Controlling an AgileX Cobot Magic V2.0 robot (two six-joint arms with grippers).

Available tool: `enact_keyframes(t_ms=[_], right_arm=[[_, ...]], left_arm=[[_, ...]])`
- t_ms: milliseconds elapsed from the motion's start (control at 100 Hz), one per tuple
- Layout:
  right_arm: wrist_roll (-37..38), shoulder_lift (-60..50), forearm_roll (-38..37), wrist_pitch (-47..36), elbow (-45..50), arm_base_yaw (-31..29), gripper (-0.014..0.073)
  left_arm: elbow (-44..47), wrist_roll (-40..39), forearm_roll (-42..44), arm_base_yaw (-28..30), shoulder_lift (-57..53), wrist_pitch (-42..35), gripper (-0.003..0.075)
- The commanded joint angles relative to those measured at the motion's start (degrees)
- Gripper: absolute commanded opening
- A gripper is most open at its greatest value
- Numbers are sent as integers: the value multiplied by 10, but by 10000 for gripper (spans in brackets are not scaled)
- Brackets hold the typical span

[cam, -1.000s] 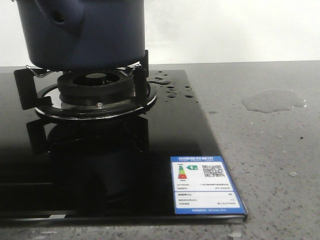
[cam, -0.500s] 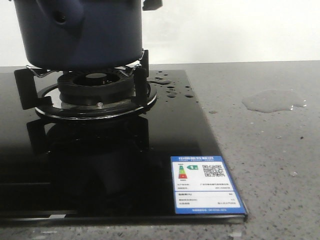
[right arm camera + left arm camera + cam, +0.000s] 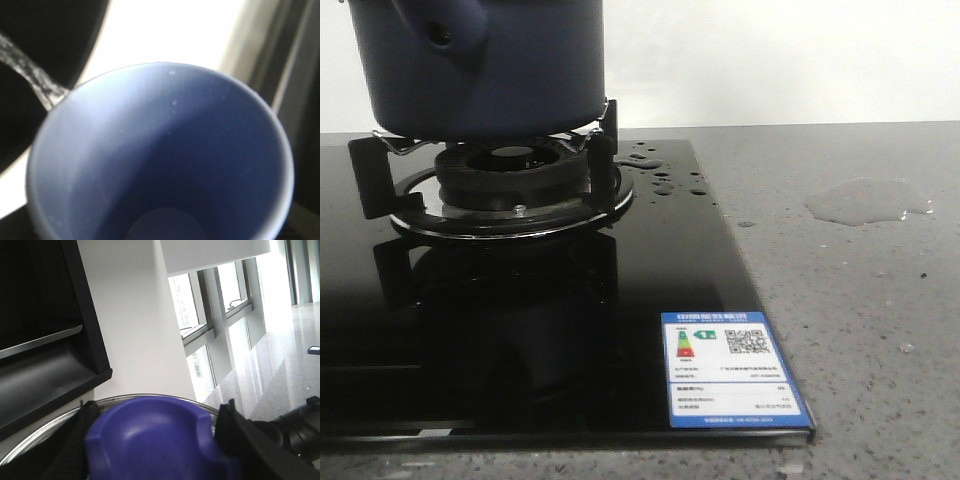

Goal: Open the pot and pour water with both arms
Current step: 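Tilt the cup with the right gripper, pouring water into the pot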

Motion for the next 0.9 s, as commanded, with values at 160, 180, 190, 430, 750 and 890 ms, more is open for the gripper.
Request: enact_keyframes(t_ms=[160,180,190,430,750,890], right_arm=[[149,-29,48,13,-46,1,265],[185,-30,65,13,-46,1,265],[198,-30,70,13,-46,2,265],[419,-68,189,136,-46,12,270],[560,-230,327,157,89,-80,269],[609,-326,327,55,252,-148,269]], left_arm=[[-18,-6,-41,-2,-8,-22,242],[-18,-6,-41,-2,-8,-22,242],[-18,-6,-41,-2,-8,-22,242],[-18,-6,-38,-2,-8,-41,242],[-15,-6,-29,-2,-7,-41,242],[10,-6,-30,-2,-7,-41,242]])
